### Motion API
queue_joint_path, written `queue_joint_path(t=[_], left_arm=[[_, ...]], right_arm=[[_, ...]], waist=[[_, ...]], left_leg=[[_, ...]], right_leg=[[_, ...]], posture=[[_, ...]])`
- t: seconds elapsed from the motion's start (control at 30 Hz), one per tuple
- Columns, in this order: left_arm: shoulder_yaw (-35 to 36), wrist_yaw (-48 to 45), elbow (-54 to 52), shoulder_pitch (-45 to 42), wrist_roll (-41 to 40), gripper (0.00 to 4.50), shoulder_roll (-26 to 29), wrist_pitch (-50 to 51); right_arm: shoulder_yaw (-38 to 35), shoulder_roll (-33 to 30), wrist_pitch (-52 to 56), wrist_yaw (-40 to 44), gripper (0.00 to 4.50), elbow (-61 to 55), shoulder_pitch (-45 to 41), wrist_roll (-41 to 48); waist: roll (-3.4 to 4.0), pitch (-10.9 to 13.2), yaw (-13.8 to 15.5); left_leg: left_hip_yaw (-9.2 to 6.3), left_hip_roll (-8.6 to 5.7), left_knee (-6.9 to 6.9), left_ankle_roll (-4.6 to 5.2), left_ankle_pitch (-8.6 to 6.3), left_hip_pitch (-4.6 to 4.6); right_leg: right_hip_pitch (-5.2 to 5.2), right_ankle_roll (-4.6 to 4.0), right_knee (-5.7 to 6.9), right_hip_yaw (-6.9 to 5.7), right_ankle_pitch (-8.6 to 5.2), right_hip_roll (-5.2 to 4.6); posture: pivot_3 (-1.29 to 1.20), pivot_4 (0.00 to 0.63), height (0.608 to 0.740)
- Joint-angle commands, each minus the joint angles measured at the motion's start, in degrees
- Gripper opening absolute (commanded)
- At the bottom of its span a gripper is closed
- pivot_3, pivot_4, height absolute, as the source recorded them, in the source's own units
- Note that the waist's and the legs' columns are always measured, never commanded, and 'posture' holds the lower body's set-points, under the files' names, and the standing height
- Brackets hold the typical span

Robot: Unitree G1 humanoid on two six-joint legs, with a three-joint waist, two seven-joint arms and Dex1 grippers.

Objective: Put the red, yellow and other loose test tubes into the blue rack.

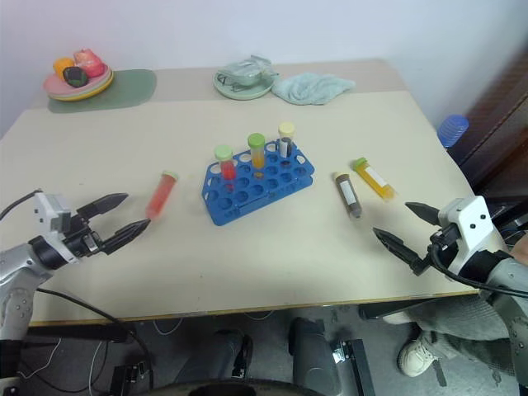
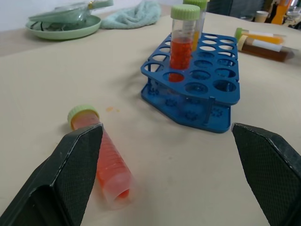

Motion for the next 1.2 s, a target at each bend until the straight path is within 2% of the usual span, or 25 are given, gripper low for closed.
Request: queue_joint_path(t=[0.03, 0.4, 0.53, 0.67, 0.9, 1.07, 1.2], left_arm=[[0.67, -0.16, -1.03, -1.0, -0.44, 4.46, 1.1, 0.58], [-1.15, -0.99, -5.12, -3.86, -2.88, 4.46, -1.03, 3.52], [-3.55, -2.1, -7.11, -6.6, -3.68, 4.46, -1.28, 4.77], [-7.28, -0.8, -9.98, -10.38, -3.66, 4.46, -2.89, 6.28], [-11.77, -1.17, -13.13, -13.12, -2.66, 4.46, -3.34, 7.06], [-12.08, -0.89, -13.29, -13.61, -2.69, 4.46, -3.46, 7.25], [-12.12, -0.72, -13.77, -13.23, -2.91, 4.46, -3.42, 7.52]], right_arm=[[-1.04, -0.42, -0.67, -0.06, 4.5, -1.26, -0.55, 0.16], [1.08, -1.5, 2.21, -1.23, 4.5, -1.01, -5.14, 0.99], [3.85, -3.61, 6.77, -5.86, 4.5, 0.06, -9.67, -2.32], [9.08, -6.19, 10.96, -8.67, 4.5, 7.15, -19.57, -5.28], [21.98, -9.49, 19.26, -4.19, 4.5, 24.34, -40.65, -8.67], [28.15, -5.74, 30.03, -2.83, 4.5, 31.44, -53.74, -7.74], [31.05, -2.71, 35.87, -2.04, 4.5, 35.03, -59.82, -7.99]], waist=[[0.0, 0.0, 0.01], [0.0, 0.0, 0.02], [0.0, 0.01, -0.03], [0.02, 0.02, -0.13], [0.05, 0.04, -0.31], [0.06, 0.05, -0.3], [0.06, 0.05, -0.04]], left_leg=[[0.0, 0.0, 0.0, 0.0, 0.0, 0.0], [-0.01, 0.0, 0.0, -0.01, 0.0, -0.02], [-0.01, 0.0, 0.0, -0.01, 0.0, -0.02], [0.0, -0.01, 0.0, -0.02, 0.0, -0.02], [0.07, 0.0, -0.01, -0.4, 0.23, -0.29], [0.05, 0.0, -0.04, -0.4, 0.23, -0.33], [0.04, 0.0, -0.04, -0.39, 0.22, -0.36]], right_leg=[[0.0, 0.0, 0.0, 0.0, 0.0, 0.0], [0.0, 0.0, -0.01, 0.0, 0.0, -0.01], [-0.01, 0.0, -0.01, 0.0, 0.0, -0.01], [-0.02, -0.01, 0.0, 0.0, 0.01, -0.01], [-0.39, -0.04, 0.03, 0.04, 0.03, -0.01], [-0.43, -0.05, 0.01, 0.04, 0.03, -0.01], [-0.46, -0.05, 0.0, 0.04, 0.03, -0.01]], posture=[[0.0, 0.15, 0.74], [0.0, 0.15, 0.74], [0.0, 0.15, 0.74], [0.0, 0.15, 0.74], [0.0, 0.15, 0.74], [0.0, 0.15, 0.74], [0.0, 0.15, 0.74]])
